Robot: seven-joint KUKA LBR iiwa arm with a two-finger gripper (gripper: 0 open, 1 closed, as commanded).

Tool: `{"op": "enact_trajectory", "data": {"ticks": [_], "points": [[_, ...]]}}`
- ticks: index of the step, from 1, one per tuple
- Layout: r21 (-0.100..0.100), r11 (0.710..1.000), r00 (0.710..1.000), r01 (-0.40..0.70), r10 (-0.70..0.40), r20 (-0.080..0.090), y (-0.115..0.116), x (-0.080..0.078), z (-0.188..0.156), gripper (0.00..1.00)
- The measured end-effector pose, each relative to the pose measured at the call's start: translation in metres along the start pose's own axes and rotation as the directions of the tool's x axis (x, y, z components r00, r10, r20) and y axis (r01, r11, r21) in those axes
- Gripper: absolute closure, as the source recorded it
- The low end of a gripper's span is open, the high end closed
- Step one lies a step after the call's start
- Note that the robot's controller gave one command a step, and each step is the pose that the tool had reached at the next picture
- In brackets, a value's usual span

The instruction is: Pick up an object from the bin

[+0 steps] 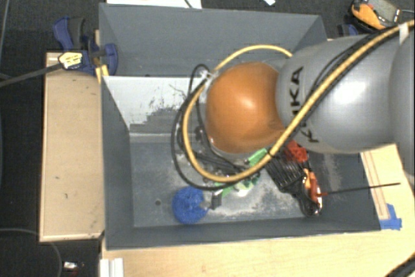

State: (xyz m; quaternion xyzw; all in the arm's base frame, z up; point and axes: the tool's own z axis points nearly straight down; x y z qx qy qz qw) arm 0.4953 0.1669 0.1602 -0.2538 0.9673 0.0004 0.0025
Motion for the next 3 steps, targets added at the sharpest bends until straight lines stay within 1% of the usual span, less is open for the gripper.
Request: {"op": "enact_trajectory", "data": {"ticks": [1, 2, 3], "points": [[0.0, 0.989, 0.989, 0.145, -0.145, -0.002, -0.01, 0.019, 0.031, 0.0], [-0.002, 0.977, 0.977, 0.213, -0.213, 0.002, -0.002, 0.012, 0.093, 0.0], [0.001, 0.981, 0.981, 0.193, -0.193, 0.003, 0.005, -0.001, 0.09, 1.0]]}}
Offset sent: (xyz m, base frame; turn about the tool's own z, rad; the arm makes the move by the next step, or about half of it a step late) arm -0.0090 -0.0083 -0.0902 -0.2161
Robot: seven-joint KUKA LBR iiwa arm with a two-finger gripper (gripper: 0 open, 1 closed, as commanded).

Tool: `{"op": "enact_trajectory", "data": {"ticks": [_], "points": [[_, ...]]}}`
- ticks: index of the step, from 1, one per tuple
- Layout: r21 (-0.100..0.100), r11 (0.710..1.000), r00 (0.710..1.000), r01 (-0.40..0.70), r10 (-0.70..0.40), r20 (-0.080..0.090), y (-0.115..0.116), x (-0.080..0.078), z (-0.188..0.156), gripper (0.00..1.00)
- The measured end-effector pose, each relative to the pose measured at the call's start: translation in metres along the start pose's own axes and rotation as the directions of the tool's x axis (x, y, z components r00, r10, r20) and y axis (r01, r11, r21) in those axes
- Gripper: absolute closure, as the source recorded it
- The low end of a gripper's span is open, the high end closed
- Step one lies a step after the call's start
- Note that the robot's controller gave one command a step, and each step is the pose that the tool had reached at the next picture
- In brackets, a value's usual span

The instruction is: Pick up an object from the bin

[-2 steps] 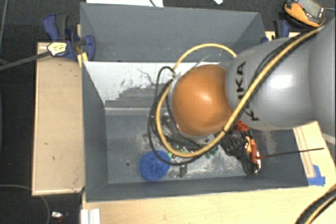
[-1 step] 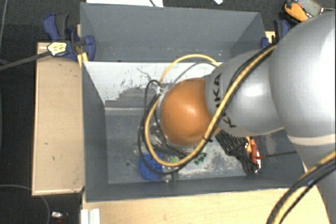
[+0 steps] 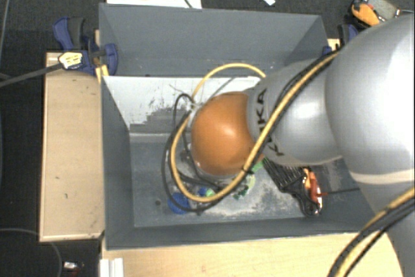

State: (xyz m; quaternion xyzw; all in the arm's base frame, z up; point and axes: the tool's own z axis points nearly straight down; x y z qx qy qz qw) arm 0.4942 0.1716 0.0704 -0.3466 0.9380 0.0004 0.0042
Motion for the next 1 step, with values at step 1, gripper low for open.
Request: {"op": "enact_trajectory", "data": {"ticks": [1], "points": [[0.0, 1.0, 1.0, -0.001, 0.001, 0.0, 0.0, 0.0, 0.0, 1.0]]}}
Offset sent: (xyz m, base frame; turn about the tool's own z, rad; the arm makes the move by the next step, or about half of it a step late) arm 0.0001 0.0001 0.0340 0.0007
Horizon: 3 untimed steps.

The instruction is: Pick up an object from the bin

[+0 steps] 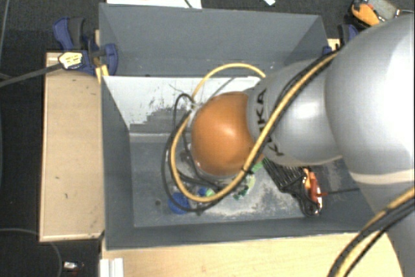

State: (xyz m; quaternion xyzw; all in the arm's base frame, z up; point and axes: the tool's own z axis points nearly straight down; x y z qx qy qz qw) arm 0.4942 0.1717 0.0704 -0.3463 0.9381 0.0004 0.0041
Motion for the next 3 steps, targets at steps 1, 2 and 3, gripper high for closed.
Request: {"op": "enact_trajectory", "data": {"ticks": [1, 2, 3], "points": [[-0.001, 1.0, 1.0, -0.003, 0.003, -0.001, 0.0, 0.001, -0.013, 1.0], [0.0, 1.0, 1.0, -0.007, 0.007, 0.006, 0.0, -0.001, -0.026, 1.0], [0.0, 1.0, 1.0, -0.011, 0.011, 0.008, 0.0, -0.001, -0.028, 1.0]]}}
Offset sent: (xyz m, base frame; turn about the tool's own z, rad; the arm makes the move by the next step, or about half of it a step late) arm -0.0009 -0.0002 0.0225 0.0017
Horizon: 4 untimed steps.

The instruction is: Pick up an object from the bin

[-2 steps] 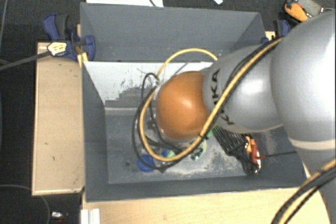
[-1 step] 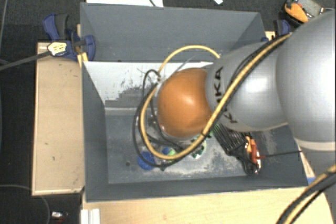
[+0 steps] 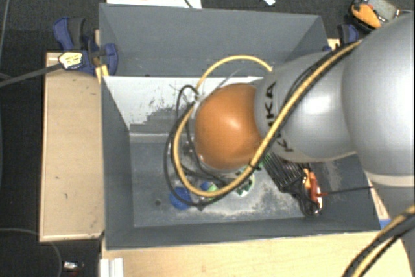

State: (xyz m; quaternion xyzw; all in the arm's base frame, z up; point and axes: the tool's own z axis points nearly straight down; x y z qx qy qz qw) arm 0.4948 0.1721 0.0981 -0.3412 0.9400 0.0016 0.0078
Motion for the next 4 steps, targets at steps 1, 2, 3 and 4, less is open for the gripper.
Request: {"op": "enact_trajectory", "data": {"ticks": [1, 2, 3, 4], "points": [[-0.001, 1.0, 1.0, -0.002, 0.002, -0.003, 0.0, 0.001, -0.018, 1.0], [0.0, 1.0, 1.0, -0.008, 0.008, 0.003, 0.0, -0.001, -0.034, 1.0], [0.0, 1.0, 1.0, -0.012, 0.012, 0.003, 0.0, -0.001, -0.054, 1.0], [0.001, 1.0, 1.0, -0.017, 0.017, 0.008, 0.0, -0.002, -0.062, 1.0]]}}
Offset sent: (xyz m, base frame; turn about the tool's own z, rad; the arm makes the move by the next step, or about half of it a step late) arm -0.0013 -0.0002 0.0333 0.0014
